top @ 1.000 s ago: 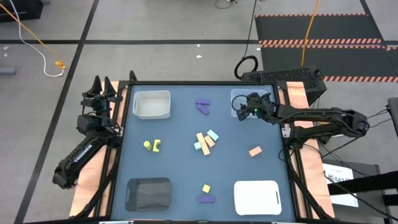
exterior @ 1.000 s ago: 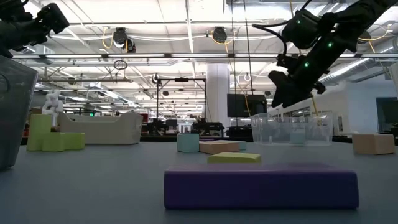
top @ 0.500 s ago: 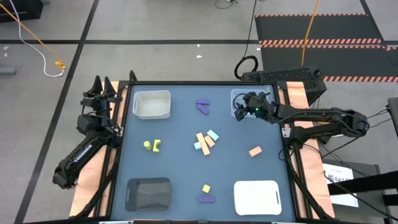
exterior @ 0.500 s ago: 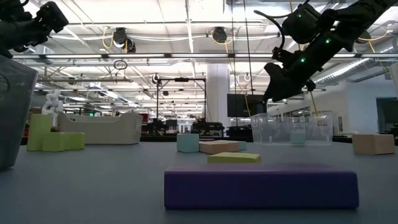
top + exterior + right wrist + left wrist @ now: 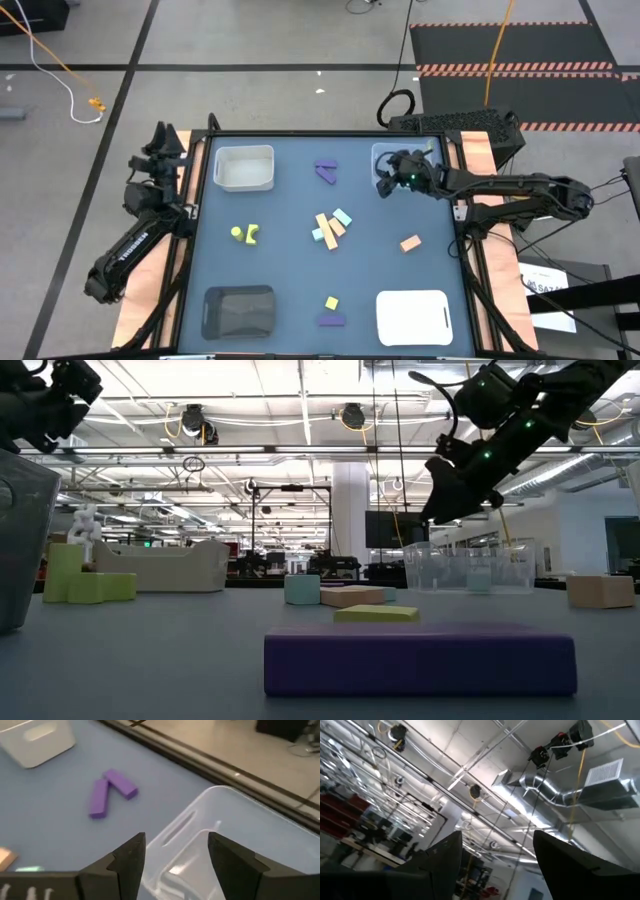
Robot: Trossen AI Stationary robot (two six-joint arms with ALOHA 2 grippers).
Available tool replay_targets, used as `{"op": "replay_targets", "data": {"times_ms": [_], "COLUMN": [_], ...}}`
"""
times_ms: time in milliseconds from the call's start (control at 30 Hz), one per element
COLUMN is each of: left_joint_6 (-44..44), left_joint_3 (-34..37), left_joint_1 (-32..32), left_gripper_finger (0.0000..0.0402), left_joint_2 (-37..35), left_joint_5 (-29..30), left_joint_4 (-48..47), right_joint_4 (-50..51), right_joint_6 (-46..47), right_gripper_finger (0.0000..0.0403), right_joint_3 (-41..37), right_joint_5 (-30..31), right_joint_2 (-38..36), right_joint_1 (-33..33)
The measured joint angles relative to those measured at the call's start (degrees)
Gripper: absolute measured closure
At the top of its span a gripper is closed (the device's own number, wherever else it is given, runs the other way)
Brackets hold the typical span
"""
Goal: Sort & place blocks by color
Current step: Put the green block into the gray bin
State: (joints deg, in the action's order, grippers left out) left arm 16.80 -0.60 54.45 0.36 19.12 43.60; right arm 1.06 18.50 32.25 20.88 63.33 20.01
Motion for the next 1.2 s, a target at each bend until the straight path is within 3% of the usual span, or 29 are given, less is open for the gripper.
{"op": "replay_targets", "data": {"times_ms": [100, 300, 467, 833, 1033, 1200], "left_joint_6": [4.3, 16.6, 23.0, 21.3, 21.4, 22.4], "left_joint_3": [0.0, 0.0, 0.0, 0.0, 0.0, 0.0], "left_joint_1": [0.0, -0.4, -3.4, -10.8, -15.4, -21.8], "left_gripper_finger": [0.0158, 0.0158, 0.0158, 0.0158, 0.0158, 0.0158], "left_joint_2": [0.0, 0.0, 0.0, 2.3, 10.4, 18.7], "left_joint_5": [-2.3, -25.4, -34.0, -35.2, -35.2, -35.2], "left_joint_4": [0.3, 0.0, -0.1, -3.7, -16.0, -17.7], "right_joint_4": [-0.3, -4.3, -8.6, -11.9, -14.3, -15.6], "right_joint_6": [-1.0, -1.9, -3.0, -3.2, -4.5, -5.4], "right_gripper_finger": [0.0197, 0.0197, 0.0197, 0.0197, 0.0197, 0.0197], "right_joint_3": [0.0, 0.0, 0.0, 0.0, 0.0, 0.0], "right_joint_5": [-1.6, -1.7, -1.7, -1.6, -1.6, -1.5], "right_joint_2": [0.0, 0.0, 0.0, 0.0, 0.0, 0.0], "right_joint_1": [-1.2, -4.5, -6.3, -6.6, -6.6, -6.6]}}
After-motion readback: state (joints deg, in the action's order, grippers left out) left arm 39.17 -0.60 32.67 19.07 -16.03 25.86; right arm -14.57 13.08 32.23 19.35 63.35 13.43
